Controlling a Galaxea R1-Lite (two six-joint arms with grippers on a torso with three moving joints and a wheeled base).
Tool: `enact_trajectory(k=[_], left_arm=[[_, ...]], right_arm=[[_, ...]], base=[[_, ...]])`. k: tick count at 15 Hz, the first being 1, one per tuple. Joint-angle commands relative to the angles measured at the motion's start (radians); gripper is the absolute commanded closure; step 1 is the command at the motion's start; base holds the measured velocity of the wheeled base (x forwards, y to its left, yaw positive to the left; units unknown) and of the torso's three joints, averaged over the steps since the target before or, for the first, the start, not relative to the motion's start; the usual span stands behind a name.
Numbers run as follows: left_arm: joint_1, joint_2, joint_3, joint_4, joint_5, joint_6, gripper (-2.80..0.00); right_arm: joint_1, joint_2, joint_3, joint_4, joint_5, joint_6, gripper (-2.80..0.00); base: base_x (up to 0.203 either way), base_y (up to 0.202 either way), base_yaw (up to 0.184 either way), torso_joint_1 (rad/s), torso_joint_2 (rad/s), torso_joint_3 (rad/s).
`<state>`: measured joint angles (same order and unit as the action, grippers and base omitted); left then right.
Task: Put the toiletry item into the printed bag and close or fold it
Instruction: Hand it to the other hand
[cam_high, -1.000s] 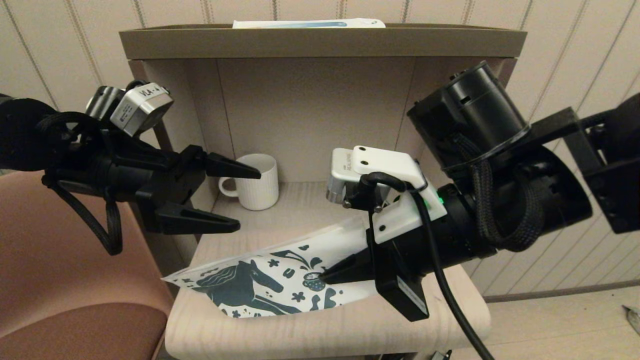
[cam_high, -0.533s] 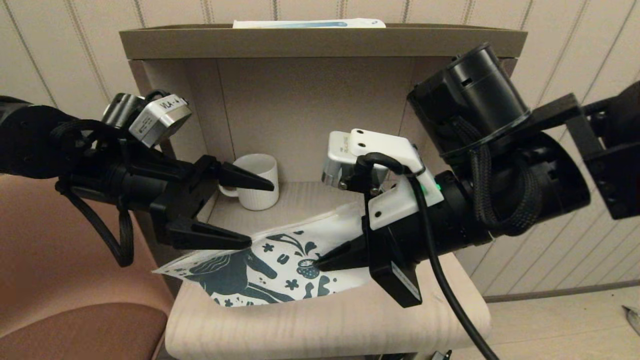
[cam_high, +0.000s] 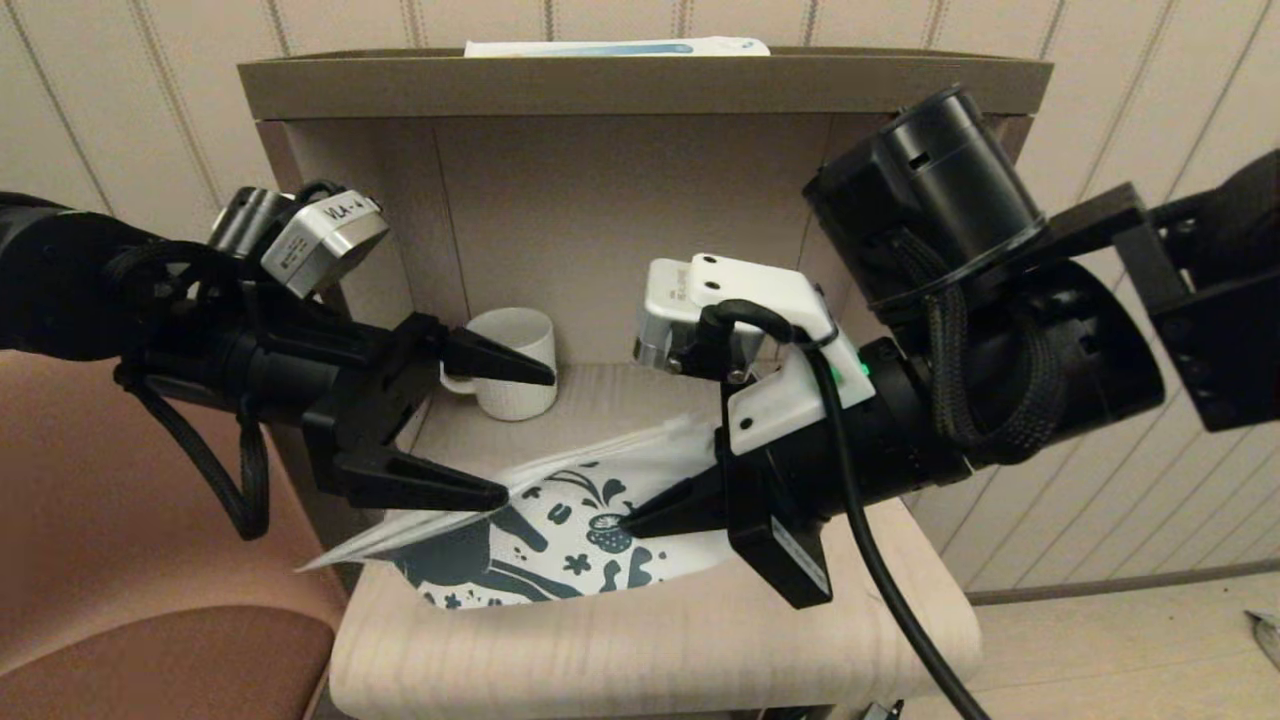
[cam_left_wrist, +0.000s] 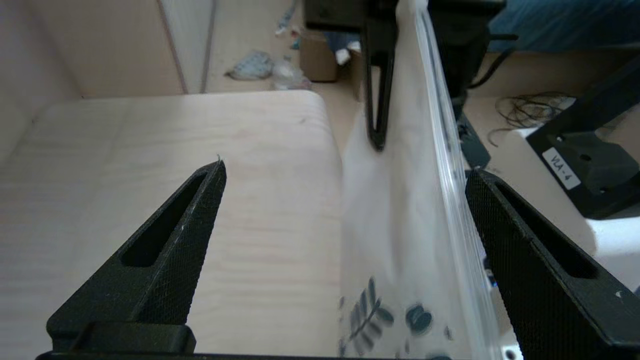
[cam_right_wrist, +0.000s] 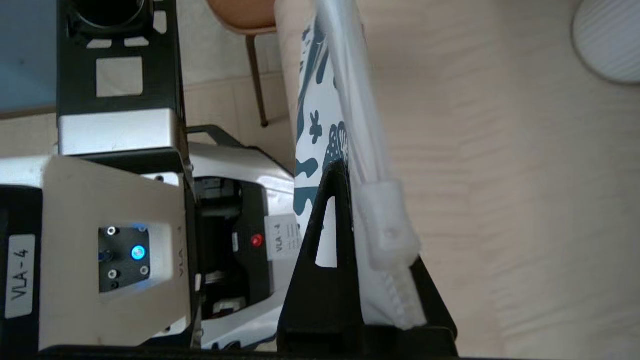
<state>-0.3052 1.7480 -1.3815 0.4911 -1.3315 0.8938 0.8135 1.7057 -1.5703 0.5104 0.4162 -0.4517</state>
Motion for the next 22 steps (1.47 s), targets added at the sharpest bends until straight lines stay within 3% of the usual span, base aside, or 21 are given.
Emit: enact_trajectory(k=[1, 6, 11, 22], left_arm=[[0.029, -0.012, -0.009, 0.003, -0.013, 0.004, -2.80], [0.044, -0.038, 0.002, 0.003, -0.029, 0.007, -2.80], [-0.030, 0.005, 0.010, 0.003, 0.011, 0.005, -2.80], [-0.042, 0.005, 0.004, 0.011, 0.009, 0.001, -2.80]], right_arm=[[0.000, -0.001, 0.013, 0.000, 0.003, -0.003, 0.00], [-0.016, 0.006, 0.000, -0.001, 0.003, -0.002, 0.00], [-0.016, 0.004, -0.022, -0.001, 0.003, -0.002, 0.00], [0.003, 0.005, -0.034, -0.004, 0.009, 0.002, 0.00]], base=[[0.000, 0.000, 0.000, 0.000, 0.00, 0.000], [0.000, 0.000, 0.000, 0.000, 0.00, 0.000], [0.000, 0.000, 0.000, 0.000, 0.00, 0.000], [0.000, 0.000, 0.000, 0.000, 0.00, 0.000]])
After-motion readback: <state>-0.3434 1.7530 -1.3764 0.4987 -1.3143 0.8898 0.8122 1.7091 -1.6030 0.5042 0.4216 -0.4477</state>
